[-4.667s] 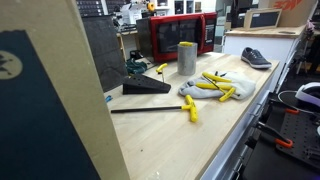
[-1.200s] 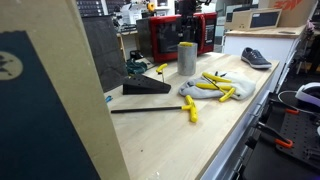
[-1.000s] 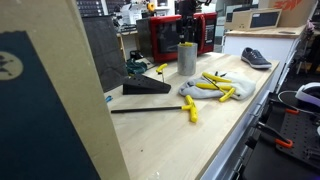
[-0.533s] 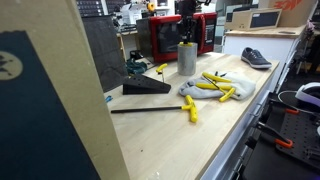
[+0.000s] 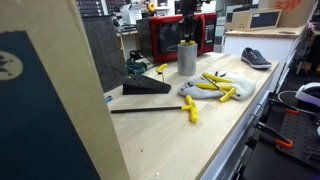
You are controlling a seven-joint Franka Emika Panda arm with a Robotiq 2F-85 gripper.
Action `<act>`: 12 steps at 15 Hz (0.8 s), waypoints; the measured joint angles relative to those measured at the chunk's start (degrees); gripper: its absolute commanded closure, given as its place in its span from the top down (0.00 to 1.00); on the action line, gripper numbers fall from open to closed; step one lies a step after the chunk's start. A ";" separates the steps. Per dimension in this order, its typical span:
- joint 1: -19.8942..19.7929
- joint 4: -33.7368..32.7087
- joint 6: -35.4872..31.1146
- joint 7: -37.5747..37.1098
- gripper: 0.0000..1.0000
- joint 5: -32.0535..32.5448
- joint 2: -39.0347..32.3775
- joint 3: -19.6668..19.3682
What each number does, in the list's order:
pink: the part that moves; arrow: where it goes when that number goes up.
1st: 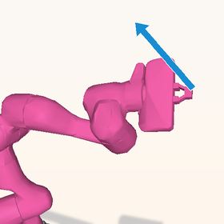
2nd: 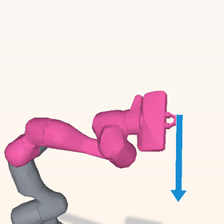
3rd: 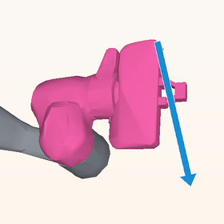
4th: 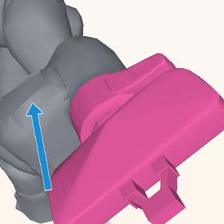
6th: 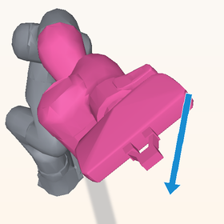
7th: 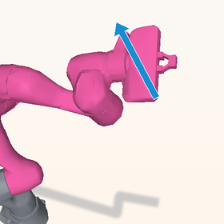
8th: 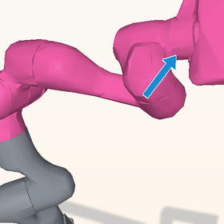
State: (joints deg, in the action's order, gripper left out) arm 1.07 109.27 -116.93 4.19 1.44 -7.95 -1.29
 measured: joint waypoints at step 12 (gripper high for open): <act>-1.04 0.06 -0.84 3.55 0.04 -5.70 11.19 -0.02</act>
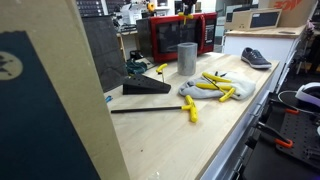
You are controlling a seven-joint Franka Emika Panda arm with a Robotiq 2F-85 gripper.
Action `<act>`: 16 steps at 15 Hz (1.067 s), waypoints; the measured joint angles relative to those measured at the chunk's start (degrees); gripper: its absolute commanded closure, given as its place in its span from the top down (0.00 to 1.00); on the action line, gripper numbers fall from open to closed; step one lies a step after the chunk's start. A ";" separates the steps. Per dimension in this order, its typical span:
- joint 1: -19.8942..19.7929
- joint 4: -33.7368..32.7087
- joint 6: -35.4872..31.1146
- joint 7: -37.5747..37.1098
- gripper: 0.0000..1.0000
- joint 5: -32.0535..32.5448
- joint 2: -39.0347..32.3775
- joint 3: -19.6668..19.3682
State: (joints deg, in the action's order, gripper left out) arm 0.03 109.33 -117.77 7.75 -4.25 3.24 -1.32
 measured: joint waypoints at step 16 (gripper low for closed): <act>2.82 -0.01 2.29 -6.18 0.04 -15.20 -0.93 3.36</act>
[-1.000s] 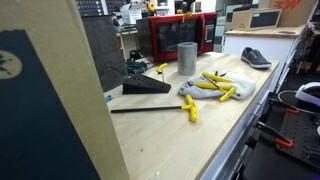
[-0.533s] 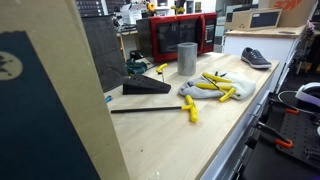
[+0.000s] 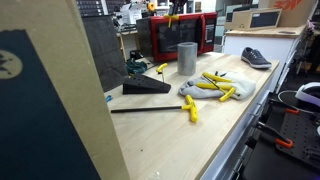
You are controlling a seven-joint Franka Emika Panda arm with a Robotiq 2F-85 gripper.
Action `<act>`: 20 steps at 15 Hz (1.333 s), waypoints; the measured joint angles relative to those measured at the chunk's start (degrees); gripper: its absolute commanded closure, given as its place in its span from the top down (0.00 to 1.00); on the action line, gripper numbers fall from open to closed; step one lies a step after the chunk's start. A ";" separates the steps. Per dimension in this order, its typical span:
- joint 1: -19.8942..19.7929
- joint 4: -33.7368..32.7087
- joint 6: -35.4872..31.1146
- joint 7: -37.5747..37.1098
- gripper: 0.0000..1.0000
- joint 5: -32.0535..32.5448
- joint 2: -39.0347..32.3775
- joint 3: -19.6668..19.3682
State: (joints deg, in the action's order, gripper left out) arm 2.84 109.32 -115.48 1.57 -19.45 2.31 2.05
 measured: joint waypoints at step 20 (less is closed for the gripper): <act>2.82 -4.98 -6.74 -21.31 0.04 -4.58 -11.38 2.96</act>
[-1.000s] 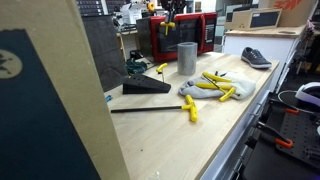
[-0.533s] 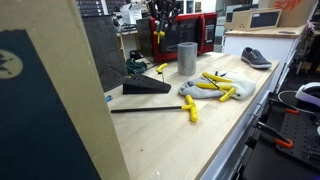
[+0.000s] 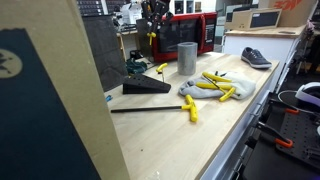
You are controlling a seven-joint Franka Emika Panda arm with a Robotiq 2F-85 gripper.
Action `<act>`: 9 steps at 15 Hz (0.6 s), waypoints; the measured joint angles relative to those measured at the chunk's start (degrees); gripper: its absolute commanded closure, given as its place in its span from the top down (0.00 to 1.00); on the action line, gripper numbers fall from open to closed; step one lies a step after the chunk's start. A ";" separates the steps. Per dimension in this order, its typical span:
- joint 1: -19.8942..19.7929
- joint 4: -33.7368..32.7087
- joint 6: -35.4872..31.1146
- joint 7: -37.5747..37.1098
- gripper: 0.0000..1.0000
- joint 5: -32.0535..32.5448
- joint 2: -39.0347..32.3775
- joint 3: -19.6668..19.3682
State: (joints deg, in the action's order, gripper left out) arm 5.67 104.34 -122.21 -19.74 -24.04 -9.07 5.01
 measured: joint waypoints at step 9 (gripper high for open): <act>-2.06 -1.14 2.78 1.57 0.04 0.05 1.28 -0.97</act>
State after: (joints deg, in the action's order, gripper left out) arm 3.61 103.20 -119.43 -18.18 -23.98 -7.79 4.04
